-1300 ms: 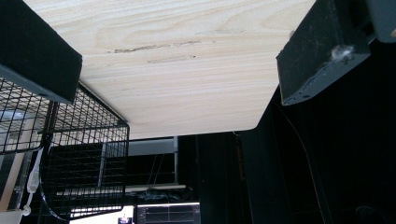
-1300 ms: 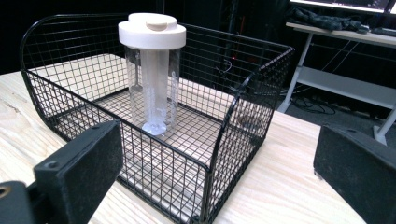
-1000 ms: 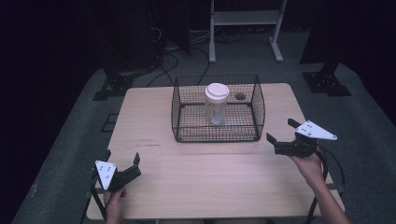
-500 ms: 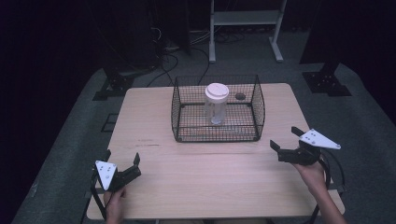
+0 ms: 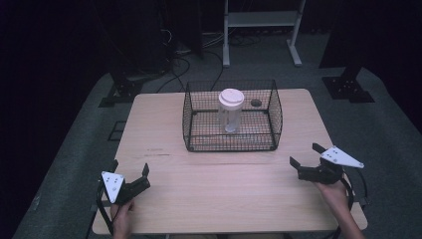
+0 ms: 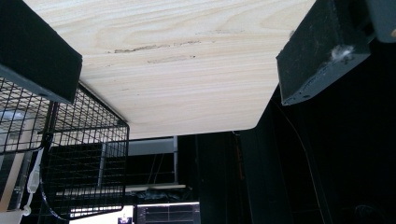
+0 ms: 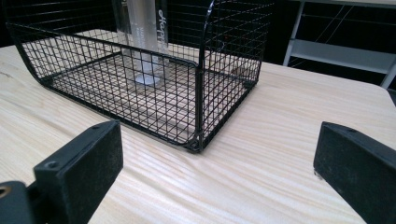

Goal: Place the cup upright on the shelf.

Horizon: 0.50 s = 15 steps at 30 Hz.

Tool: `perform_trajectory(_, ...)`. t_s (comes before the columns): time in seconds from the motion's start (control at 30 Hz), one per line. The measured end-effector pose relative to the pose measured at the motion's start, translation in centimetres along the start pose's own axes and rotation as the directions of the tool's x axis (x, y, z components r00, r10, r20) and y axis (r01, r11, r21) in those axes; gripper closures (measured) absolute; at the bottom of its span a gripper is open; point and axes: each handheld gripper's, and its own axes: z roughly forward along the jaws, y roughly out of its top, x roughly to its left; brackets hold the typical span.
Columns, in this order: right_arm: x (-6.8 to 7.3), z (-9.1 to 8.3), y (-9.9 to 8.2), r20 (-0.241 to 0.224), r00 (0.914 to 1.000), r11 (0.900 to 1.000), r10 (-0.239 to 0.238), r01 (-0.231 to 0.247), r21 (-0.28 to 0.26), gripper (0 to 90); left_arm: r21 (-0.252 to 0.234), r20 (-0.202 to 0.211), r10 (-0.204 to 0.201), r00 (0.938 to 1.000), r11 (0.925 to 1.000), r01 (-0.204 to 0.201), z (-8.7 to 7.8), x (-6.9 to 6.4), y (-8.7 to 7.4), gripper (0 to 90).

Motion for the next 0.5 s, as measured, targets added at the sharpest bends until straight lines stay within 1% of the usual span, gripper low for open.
perform_trajectory(0.07, 0.0, -0.2, -0.2, -0.007, 0.9999, 0.9999, 0.014, -0.014, 0.002, 0.8, 0.000, 0.000, 0.001, 1.0000, 1.0000, -0.001, 0.0, 0.0, 0.0, 0.0)
perform_trajectory(0.17, 0.2, -0.5, -0.2, -0.009, 0.9998, 0.9998, 0.016, -0.016, -0.010, 0.8, 0.000, 0.001, 0.002, 1.0000, 1.0000, -0.002, 0.0, 0.0, 0.0, 0.0)
perform_trajectory(0.23, 0.3, -0.7, -0.4, -0.002, 1.0000, 0.9999, 0.001, -0.001, -0.012, 0.8, 0.001, 0.000, 0.001, 1.0000, 1.0000, -0.001, 0.0, 0.0, 0.0, 0.0)
perform_trajectory(0.3, 0.5, -0.9, -0.6, -0.007, 0.9999, 0.9998, 0.012, -0.012, -0.013, 0.8, 0.000, 0.000, 0.000, 1.0000, 1.0000, 0.000, 0.0, 0.0, 0.0, 0.0)
perform_trajectory(0.4, 0.6, -1.1, -1.0, -0.008, 0.9998, 0.9998, 0.016, -0.016, -0.012, 0.8, 0.000, 0.001, -0.001, 1.0000, 1.0000, 0.001, 0.0, 0.0, 0.0, 0.0)
perform_trajectory(0.5, 0.8, -1.5, -1.5, 0.000, 0.9996, 0.9995, 0.027, -0.027, -0.020, 0.8, -0.001, 0.001, -0.003, 1.0000, 1.0000, 0.003, 0.0, 0.0, 0.0, 0.0)
